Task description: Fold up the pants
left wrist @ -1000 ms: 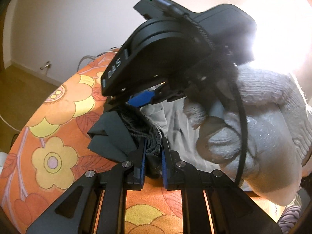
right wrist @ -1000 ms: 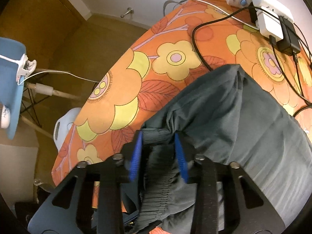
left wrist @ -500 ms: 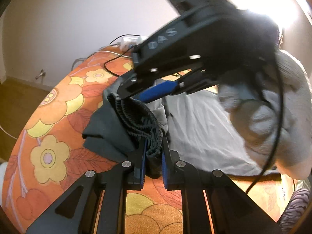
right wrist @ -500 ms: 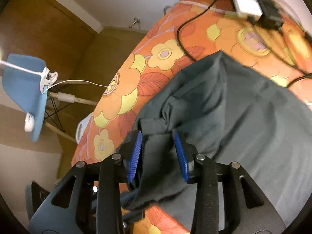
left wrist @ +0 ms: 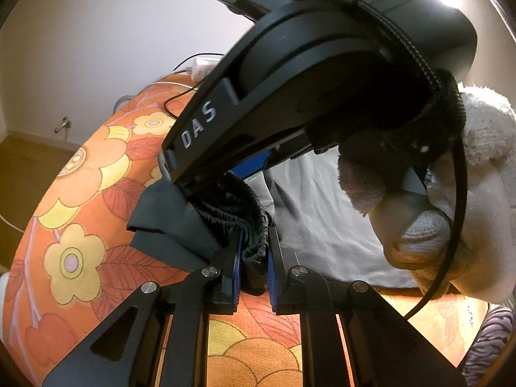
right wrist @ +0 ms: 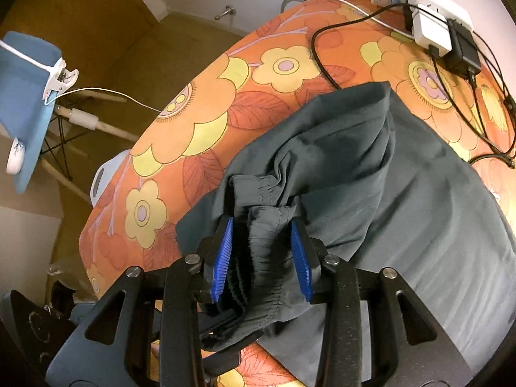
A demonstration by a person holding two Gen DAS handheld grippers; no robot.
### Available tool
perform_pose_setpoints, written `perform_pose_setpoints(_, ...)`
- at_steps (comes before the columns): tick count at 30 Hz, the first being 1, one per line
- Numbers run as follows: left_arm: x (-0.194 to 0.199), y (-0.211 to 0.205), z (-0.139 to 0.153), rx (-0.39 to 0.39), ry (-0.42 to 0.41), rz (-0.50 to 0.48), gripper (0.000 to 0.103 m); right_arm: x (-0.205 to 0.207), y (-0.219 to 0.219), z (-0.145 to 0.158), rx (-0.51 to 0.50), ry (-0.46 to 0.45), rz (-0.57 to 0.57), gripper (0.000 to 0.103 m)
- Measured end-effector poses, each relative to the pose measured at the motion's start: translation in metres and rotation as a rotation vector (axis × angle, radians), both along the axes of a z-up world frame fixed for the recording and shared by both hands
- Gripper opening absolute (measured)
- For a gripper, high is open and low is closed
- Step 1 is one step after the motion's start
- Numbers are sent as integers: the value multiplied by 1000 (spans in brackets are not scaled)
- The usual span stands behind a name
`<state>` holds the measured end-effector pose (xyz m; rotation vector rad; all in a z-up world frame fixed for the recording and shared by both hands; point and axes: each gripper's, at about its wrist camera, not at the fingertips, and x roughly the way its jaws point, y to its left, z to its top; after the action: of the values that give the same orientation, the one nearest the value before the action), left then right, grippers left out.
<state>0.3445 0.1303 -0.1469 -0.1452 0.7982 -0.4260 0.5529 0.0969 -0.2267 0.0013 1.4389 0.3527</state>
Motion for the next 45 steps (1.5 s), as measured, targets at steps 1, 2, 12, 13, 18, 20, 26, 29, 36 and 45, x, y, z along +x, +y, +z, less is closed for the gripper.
perform_pose_setpoints(1, -1, 0, 0, -1, 0, -3, 12, 0, -2, 0, 12, 4, -6, 37)
perform_pose_setpoints(2, 0, 0, 0, 1, 0, -6, 12, -2, -4, 0, 17, 4, -7, 37)
perform_pose_setpoints(12, 1, -2, -1, 14, 2, 0, 12, -6, 5, -3, -43, -50, 29, 28)
perform_pose_setpoints(13, 1, -4, -2, 16, 1, 0, 12, -6, -1, 0, -5, -48, 13, 26)
perform_pose_setpoints(18, -7, -13, 5, 11, -19, -10, 12, -11, -44, 19, 144, -78, -77, 24)
perform_pose_setpoints(20, -10, -18, 9, 6, -26, -16, 12, -17, -62, 27, 181, -93, -100, 23)
perform_pose_setpoints(26, -14, -45, 19, 9, -49, -72, 12, -34, -102, 43, 242, -138, -147, 19)
perform_pose_setpoints(29, -17, -57, 15, 21, -41, -91, 12, -31, -100, 40, 244, -106, -106, 20)
perform_pose_setpoints(36, -17, -56, 11, 18, -25, -82, 12, -27, -70, 23, 86, -73, 18, 32)
perform_pose_setpoints(45, -21, -52, 8, -5, -21, -70, 12, -33, -37, 20, -35, -80, 143, 49)
